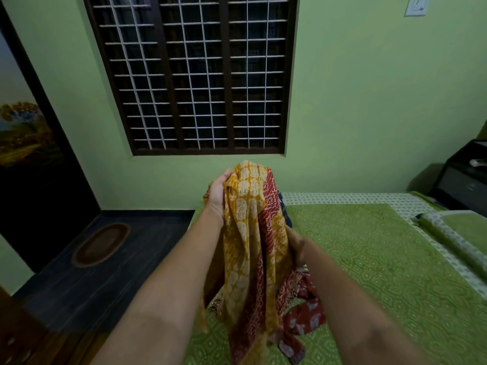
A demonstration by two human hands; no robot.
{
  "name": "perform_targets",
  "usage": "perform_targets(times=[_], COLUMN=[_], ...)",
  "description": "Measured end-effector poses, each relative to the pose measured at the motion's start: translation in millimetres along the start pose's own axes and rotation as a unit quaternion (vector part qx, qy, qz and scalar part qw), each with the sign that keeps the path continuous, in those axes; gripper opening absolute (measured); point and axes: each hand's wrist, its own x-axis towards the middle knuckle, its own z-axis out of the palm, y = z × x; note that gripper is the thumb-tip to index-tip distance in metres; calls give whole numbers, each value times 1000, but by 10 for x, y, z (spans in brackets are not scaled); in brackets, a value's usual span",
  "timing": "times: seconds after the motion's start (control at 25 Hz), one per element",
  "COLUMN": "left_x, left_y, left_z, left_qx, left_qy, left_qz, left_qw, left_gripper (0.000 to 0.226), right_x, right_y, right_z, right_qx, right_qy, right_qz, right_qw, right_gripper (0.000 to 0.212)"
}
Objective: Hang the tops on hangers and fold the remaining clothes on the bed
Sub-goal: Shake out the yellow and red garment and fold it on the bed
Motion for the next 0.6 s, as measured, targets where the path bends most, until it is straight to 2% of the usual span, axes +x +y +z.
perform_targets(times=[0.08,0.12,0.2,0.28,0.4,0.48,0.56,0.6], left_x=[-61,-82,-106,-144,-220,-186,-104,-69], left_y=[100,146,219,247,319,389,457,507], left_z=[-61,-145,-464,-910,-1340,-1444,-1602,-1668], left_qx=[11,19,16,-14,-16,65,164,196], left_qy=[-3,6,41,92,137,229,348,370], left_qz=[-5,-3,17,50,85,76,57,44], left_qw=[1000,1000,999,994,987,968,921,907], left_gripper=[77,86,96,88,56,44,46,51], right_x=[-125,-164,-230,-286,-403,-428,-418,-414], right_y=[-28,-64,-178,-274,-454,-564,-656,-712], right_z=[29,10,-96,-262,-438,-523,-607,-665], right_qx=[66,117,218,265,222,192,145,113], right_qy=[-75,-87,-55,-2,41,61,111,133], right_qz=[-61,-97,-166,-220,-268,-269,-259,-260], right_qw=[993,985,960,939,937,942,949,950], right_gripper=[83,71,56,46,36,34,41,45])
